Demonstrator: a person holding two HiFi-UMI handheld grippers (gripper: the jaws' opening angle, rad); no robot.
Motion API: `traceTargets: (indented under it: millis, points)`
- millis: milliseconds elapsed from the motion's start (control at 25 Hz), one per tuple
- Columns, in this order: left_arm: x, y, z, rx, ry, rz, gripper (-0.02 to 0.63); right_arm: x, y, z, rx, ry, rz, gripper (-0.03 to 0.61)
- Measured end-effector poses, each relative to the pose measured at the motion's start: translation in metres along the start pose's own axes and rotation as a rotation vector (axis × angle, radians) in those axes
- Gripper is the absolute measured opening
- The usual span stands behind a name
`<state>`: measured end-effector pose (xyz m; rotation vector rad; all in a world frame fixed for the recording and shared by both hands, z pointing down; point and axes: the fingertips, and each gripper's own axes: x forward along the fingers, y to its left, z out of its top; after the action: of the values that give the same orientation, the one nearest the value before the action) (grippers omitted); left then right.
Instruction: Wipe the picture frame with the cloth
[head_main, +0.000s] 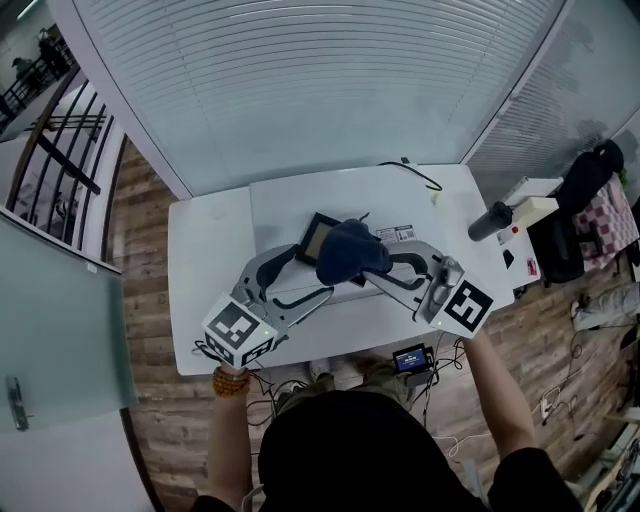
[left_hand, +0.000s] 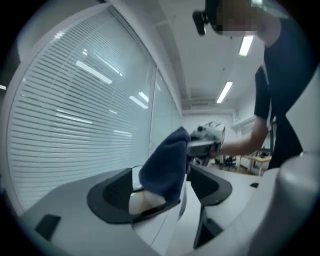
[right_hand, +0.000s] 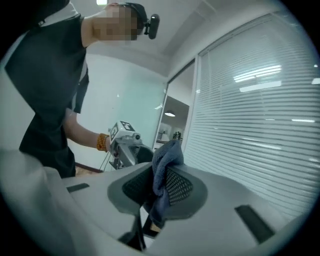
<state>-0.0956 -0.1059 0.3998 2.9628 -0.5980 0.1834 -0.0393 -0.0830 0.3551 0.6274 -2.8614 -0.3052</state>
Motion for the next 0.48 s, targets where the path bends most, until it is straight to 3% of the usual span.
traceTargets:
  millis: [80,200,240,360,480]
  points:
    - [-0.003,-0.017,0.028,-0.071,-0.114,-0.103,0.354,0.004,0.023,0.004,-0.099,0.044,0.067,0.046]
    - [-0.001,-0.032,0.036,-0.241,-0.166,-0.271,0.351,0.016,0.043,0.008,-0.353,0.082,0.082,0.044]
    - [-0.001,-0.035,0.034,-0.306,-0.172,-0.328,0.314,0.018,0.044,0.010,-0.397,0.073,0.065,0.046]
    - [0.002,-0.059,0.025,-0.400,-0.140,-0.490,0.305,0.025,0.055,0.011,-0.440,0.053,0.080,0.046]
    - [0.008,-0.074,0.012,-0.406,-0.086,-0.537,0.283,0.034,0.065,0.000,-0.457,0.061,0.089,0.046]
